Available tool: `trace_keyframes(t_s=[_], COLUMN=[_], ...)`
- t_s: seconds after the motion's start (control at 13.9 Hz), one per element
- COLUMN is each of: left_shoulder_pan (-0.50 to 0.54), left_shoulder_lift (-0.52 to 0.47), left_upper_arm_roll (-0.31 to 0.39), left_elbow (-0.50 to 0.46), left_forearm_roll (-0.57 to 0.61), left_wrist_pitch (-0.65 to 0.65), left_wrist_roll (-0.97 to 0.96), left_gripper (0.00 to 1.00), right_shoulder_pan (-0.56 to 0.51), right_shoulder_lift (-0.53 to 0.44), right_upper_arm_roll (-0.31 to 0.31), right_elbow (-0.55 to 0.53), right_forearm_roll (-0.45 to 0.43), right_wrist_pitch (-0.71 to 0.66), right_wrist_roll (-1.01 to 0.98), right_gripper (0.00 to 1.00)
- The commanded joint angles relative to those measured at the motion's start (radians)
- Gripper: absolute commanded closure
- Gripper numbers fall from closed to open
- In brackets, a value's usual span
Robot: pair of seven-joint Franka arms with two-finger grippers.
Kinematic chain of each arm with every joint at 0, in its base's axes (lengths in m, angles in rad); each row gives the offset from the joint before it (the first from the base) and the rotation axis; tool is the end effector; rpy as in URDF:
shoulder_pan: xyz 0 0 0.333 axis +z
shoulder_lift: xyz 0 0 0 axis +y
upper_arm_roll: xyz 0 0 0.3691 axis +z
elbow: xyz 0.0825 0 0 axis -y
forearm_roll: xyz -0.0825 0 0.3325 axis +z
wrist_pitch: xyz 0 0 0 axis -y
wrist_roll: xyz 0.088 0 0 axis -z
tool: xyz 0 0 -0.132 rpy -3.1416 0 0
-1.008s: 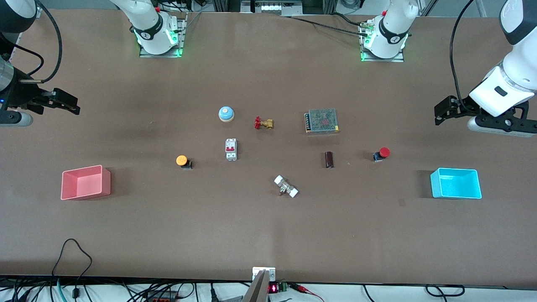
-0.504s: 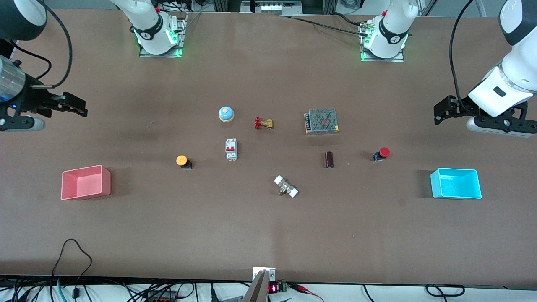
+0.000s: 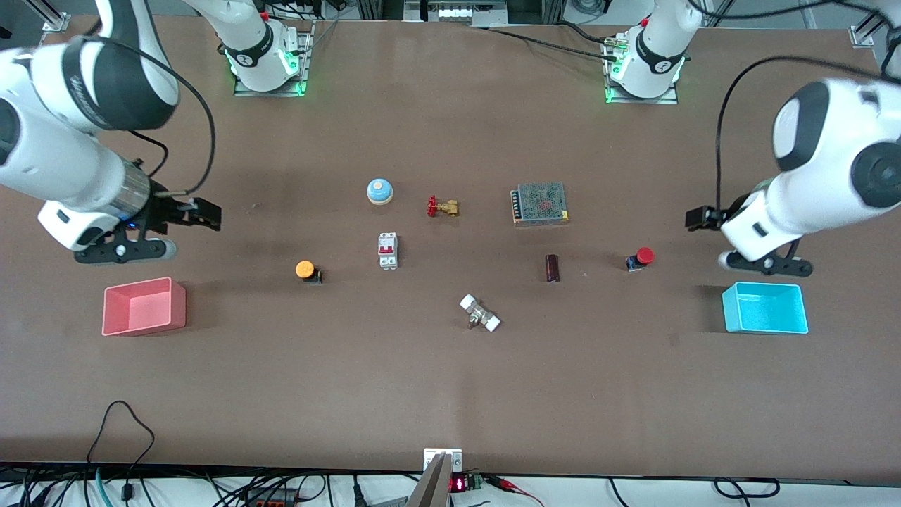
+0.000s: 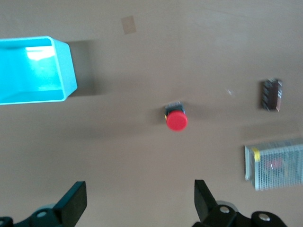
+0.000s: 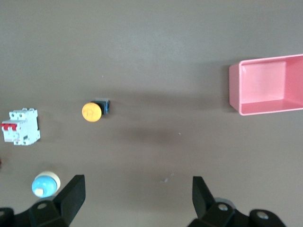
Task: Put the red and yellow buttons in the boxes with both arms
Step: 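Reach the right gripper to yellow button while the left gripper reaches red button, then close the right gripper on yellow button while the left gripper grasps red button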
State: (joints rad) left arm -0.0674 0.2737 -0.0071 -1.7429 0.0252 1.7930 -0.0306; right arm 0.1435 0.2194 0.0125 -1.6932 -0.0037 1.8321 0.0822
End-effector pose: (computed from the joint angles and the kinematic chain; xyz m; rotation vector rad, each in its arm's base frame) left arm 0.5700 -0.0394 0.4489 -3.0878 0.0806 0.3445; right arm 0.5720 0.0889 0.5029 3.1266 0.1168 -0.1249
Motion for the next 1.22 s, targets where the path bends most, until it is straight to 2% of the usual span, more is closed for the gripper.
trace_keyframes(t_s=[0.0, 0.22, 0.5, 0.65, 1.01, 1.15], left_shoulder_pan=[-0.015, -0.028, -0.054, -0.060, -0.071, -0.072], left_shoulder_lift=[0.054, 0.073, 0.107, 0.120, 0.156, 0.157], left_upper_arm_roll=[0.006, 0.004, 0.004, 0.003, 0.003, 0.003], left_elbow=[-0.056, -0.209, -0.357, -0.365, -0.379, -0.379], left_forearm_roll=[0.005, 0.007, 0.007, 0.007, 0.007, 0.007], left_wrist_pitch=[0.139, 0.381, 0.627, 0.646, 0.691, 0.689], left_wrist_roll=[-0.060, -0.061, -0.071, -0.087, -0.091, -0.089], left_gripper=[0.00, 0.00, 0.00, 0.00, 0.00, 0.26], right_shoulder_pan=[0.016, 0.019, 0.021, 0.030, 0.036, 0.037], right_shoulder_lift=[0.035, 0.050, 0.109, 0.141, 0.222, 0.238], right_upper_arm_roll=[0.041, 0.069, 0.118, 0.119, 0.119, 0.119], right_elbow=[-0.043, -0.164, -0.223, -0.253, -0.249, -0.249], right_forearm_roll=[0.011, 0.011, -0.002, -0.004, -0.005, -0.005], right_wrist_pitch=[0.099, 0.304, 0.444, 0.528, 0.631, 0.650], right_wrist_roll=[0.028, 0.031, 0.096, 0.097, 0.123, 0.123], right_gripper=[0.00, 0.00, 0.00, 0.00, 0.00, 0.00])
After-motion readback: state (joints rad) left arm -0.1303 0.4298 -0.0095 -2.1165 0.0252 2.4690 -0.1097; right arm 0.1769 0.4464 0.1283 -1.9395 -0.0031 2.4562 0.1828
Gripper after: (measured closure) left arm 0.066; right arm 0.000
